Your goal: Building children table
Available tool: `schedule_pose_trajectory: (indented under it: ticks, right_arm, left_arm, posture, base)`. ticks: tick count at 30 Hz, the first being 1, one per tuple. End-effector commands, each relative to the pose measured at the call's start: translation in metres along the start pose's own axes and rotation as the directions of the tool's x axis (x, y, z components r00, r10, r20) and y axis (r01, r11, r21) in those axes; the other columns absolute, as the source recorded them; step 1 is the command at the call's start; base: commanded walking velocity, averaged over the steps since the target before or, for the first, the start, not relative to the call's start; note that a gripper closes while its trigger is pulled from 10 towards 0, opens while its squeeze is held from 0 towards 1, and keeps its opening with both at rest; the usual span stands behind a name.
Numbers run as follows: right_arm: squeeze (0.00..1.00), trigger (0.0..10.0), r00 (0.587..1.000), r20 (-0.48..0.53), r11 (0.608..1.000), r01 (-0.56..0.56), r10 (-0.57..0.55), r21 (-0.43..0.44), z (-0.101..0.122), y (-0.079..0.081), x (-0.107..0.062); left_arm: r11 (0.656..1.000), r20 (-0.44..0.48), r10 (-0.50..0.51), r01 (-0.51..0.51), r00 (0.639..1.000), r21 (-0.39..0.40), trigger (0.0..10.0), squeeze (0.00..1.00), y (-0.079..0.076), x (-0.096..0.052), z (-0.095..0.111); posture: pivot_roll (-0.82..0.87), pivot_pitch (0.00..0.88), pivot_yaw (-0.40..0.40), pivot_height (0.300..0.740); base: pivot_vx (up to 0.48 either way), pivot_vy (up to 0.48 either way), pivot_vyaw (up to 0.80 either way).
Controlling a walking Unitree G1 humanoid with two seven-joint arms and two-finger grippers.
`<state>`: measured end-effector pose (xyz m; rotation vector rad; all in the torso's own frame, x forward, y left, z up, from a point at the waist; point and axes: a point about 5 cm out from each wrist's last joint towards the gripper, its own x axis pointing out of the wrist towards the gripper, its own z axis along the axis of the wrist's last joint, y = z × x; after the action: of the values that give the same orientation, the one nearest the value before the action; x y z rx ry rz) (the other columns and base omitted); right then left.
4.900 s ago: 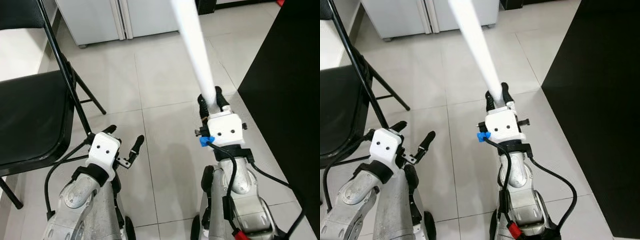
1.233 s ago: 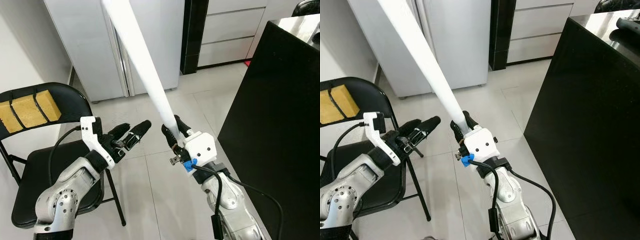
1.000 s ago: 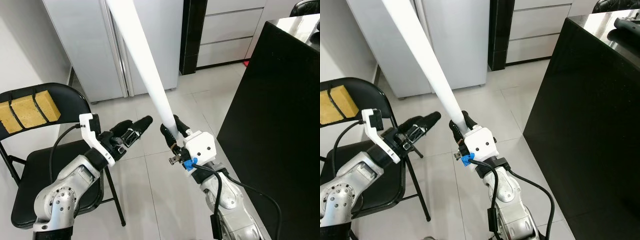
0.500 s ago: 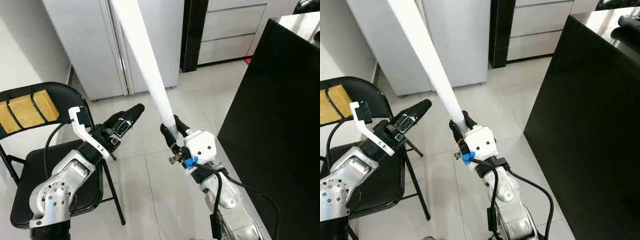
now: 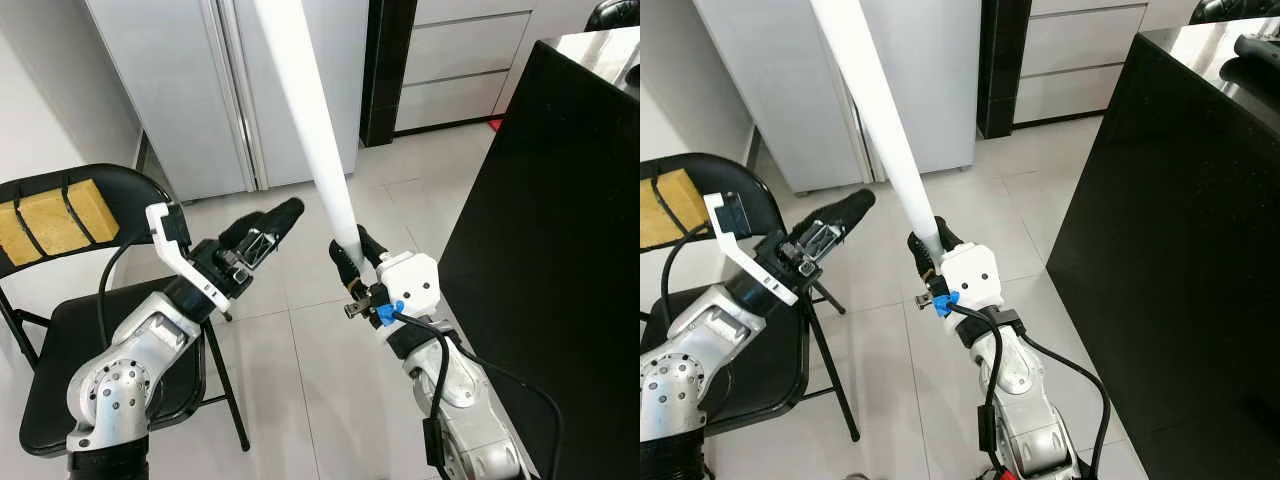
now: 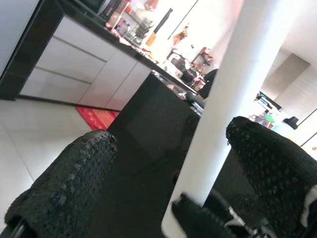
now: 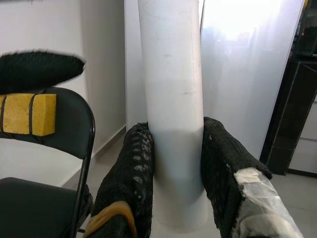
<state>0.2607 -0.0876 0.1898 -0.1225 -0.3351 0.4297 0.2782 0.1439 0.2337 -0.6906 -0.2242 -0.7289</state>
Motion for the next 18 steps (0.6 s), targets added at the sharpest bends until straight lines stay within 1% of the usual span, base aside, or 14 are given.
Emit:
schedule_pose_trajectory:
  ticks: [1, 2, 3, 4, 5, 6, 8, 12, 18]
  right_arm:
    - [0.0, 10.0, 1.0, 0.002, 0.999, -0.01, 0.01, 0.03, 0.001, 0.003, 0.001]
    - [0.0, 10.0, 1.0, 0.002, 0.999, -0.01, 0.01, 0.03, 0.001, 0.003, 0.001]
    - [0.0, 10.0, 1.0, 0.001, 0.999, -0.015, 0.015, 0.031, 0.001, 0.004, 0.001]
    - [0.0, 10.0, 1.0, 0.001, 0.999, -0.015, 0.015, 0.031, 0.001, 0.004, 0.001]
    - [0.0, 10.0, 1.0, 0.001, 0.999, -0.018, 0.018, 0.033, 0.001, 0.006, 0.001]
    - [0.0, 10.0, 1.0, 0.001, 0.999, -0.018, 0.018, 0.033, 0.001, 0.006, 0.001]
    - [0.0, 10.0, 1.0, 0.001, 0.999, -0.028, 0.028, 0.032, 0.001, 0.007, 0.001]
    - [0.0, 10.0, 0.999, 0.001, 0.999, -0.032, 0.032, 0.031, 0.001, 0.008, 0.002]
    - [0.0, 10.0, 0.999, -0.004, 0.999, -0.036, 0.036, 0.032, 0.0, 0.008, 0.002]
  left_arm:
    - [1.0, 0.017, -0.018, 0.018, 1.0, 0.016, 10.0, 0.0, -0.006, 0.002, 0.004]
    - [1.0, 0.017, -0.018, 0.018, 1.0, 0.016, 10.0, 0.0, -0.006, 0.002, 0.004]
    - [0.999, 0.037, -0.04, 0.039, 0.999, 0.027, 10.0, 0.0, -0.012, 0.007, 0.008]
    - [0.999, 0.037, -0.04, 0.039, 0.999, 0.027, 10.0, 0.0, -0.012, 0.007, 0.008]
    - [0.996, 0.046, -0.065, 0.062, 0.997, 0.063, 10.0, 0.0, -0.019, 0.012, 0.011]
    - [0.996, 0.046, -0.065, 0.062, 0.997, 0.063, 10.0, 0.0, -0.019, 0.012, 0.011]
    - [0.985, 0.039, -0.122, 0.117, 0.992, 0.125, 10.0, 0.0, -0.032, 0.02, 0.011]
    - [0.98, 0.02, -0.14, 0.136, 0.99, 0.148, 10.0, 0.0, -0.036, 0.022, 0.008]
    - [0.973, -0.002, -0.146, 0.144, 0.989, 0.179, 10.0, 0.0, -0.037, 0.022, 0.004]
  posture:
    - [0.03, 0.153, 0.024, 0.74]
    - [0.03, 0.153, 0.024, 0.74]
    - [0.03, 0.153, 0.021, 0.74]
    - [0.03, 0.153, 0.021, 0.74]
    - [0.03, 0.154, 0.024, 0.74]
    - [0.03, 0.154, 0.024, 0.74]
    - [0.03, 0.154, 0.024, 0.74]
    - [0.03, 0.157, 0.025, 0.74]
    - [0.03, 0.162, 0.023, 0.74]
  base:
    - [0.0, 0.0, 0.0]
    - [0.0, 0.0, 0.0]
    - [0.0, 0.0, 0.0]
    - [0.0, 0.0, 0.0]
    - [0.0, 0.0, 0.0]
    - [0.0, 0.0, 0.0]
    - [0.0, 0.0, 0.0]
    - [0.0, 0.0, 0.0]
    - [0.0, 0.0, 0.0]
